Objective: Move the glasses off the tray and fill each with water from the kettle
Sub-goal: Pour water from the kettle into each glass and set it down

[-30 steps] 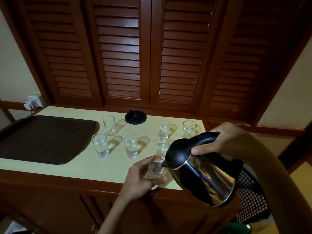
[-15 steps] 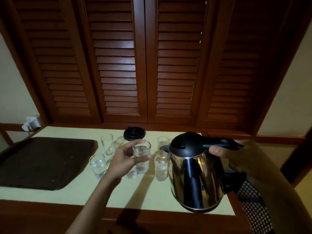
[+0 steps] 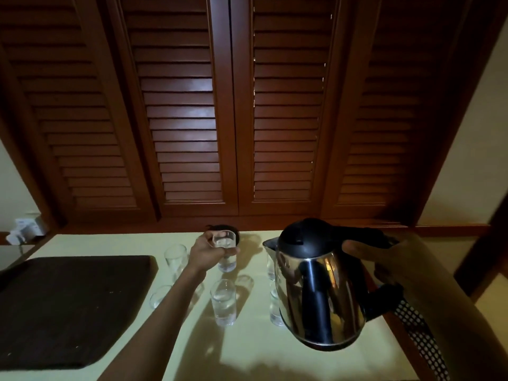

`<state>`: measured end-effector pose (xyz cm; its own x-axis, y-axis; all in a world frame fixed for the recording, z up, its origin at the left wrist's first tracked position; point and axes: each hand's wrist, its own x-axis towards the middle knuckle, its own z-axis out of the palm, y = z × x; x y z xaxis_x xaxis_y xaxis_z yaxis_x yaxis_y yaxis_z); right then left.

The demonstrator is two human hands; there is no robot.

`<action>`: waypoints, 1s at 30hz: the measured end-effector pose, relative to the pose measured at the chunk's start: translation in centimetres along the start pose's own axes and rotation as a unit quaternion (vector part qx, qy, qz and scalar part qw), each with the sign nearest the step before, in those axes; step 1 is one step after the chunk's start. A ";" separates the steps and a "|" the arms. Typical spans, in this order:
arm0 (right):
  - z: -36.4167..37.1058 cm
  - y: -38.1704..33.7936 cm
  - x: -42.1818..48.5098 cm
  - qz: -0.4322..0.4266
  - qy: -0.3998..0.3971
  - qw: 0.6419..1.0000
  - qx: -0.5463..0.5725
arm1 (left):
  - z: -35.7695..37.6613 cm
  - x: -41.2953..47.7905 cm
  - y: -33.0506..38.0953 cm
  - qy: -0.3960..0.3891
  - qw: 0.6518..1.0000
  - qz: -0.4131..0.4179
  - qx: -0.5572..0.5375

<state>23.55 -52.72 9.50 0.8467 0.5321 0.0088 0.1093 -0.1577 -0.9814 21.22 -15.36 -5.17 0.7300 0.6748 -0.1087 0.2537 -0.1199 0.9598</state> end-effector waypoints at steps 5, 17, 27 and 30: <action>1.7 -0.7 0.8 0.001 0.048 0.998 -0.028 | 0.7 1.5 -1.4 -0.017 0.998 -0.020 0.050; 3.9 -1.6 1.8 -0.023 0.056 0.998 -0.022 | 0.3 2.6 -3.5 -0.106 0.993 -0.027 0.032; 5.3 -1.6 1.9 -0.051 0.040 0.997 -0.045 | -7.8 2.0 1.6 -0.156 0.977 0.070 0.128; 6.1 -1.5 2.1 -0.059 0.042 0.996 -0.053 | -11.7 3.1 0.3 -0.111 0.977 0.053 0.175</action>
<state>21.95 -46.31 9.77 0.8646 0.4814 0.1440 0.2619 -0.1871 -0.9468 16.18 -4.77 -2.18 0.8740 0.4747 -0.1035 0.3413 -0.4483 0.8261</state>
